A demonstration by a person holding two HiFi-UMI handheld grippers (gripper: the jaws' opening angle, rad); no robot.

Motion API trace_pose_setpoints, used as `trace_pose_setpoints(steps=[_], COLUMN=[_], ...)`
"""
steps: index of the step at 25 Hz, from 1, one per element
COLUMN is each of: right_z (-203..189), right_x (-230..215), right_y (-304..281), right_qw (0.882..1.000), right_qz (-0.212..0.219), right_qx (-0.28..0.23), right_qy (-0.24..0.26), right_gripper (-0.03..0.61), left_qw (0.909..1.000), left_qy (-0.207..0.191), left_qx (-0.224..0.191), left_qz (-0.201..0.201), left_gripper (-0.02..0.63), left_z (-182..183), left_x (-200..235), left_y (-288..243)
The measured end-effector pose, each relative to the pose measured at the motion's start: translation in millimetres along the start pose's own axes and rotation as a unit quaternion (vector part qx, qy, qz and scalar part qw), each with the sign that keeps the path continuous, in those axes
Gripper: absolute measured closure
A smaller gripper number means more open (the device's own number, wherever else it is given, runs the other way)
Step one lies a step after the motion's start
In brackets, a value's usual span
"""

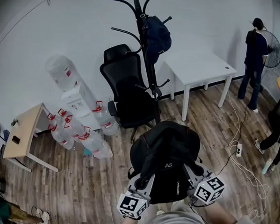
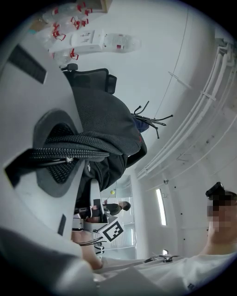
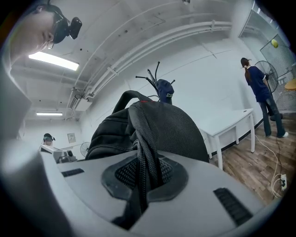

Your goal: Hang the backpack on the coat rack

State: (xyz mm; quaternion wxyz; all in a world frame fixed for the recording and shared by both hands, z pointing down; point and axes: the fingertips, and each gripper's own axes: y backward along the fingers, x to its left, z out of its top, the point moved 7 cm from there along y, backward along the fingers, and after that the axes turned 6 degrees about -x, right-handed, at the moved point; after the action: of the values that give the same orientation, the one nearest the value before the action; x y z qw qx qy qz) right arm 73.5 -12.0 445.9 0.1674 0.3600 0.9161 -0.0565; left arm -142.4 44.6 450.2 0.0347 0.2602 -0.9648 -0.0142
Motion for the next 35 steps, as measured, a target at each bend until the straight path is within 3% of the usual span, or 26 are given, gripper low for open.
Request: trace_pose_setpoints(steps=[13,30,35], right_z=[-1,-18,-27], right_x=[-82,-177,-192], right_y=[-80,-173,-193], right_qw=[0.998,0.994,0.993], right_qz=[0.037,0.047,0.033], right_qx=[0.041,0.098,0.112], right_qy=[0.007,0.018,0.020], right_gripper=[0.549,0.549,0.549], left_qw=[0.9982,0.9902,0.9887], left_qy=[0.013,0.035,0.043], left_qx=[0.033,0.087,0.100], left_qz=[0.048,0.103,0.102], left_gripper=[0.578,0.578,0.578], left_z=[-30,-82,-97], left_x=[41,101,120], left_y=[-83,-185,-204])
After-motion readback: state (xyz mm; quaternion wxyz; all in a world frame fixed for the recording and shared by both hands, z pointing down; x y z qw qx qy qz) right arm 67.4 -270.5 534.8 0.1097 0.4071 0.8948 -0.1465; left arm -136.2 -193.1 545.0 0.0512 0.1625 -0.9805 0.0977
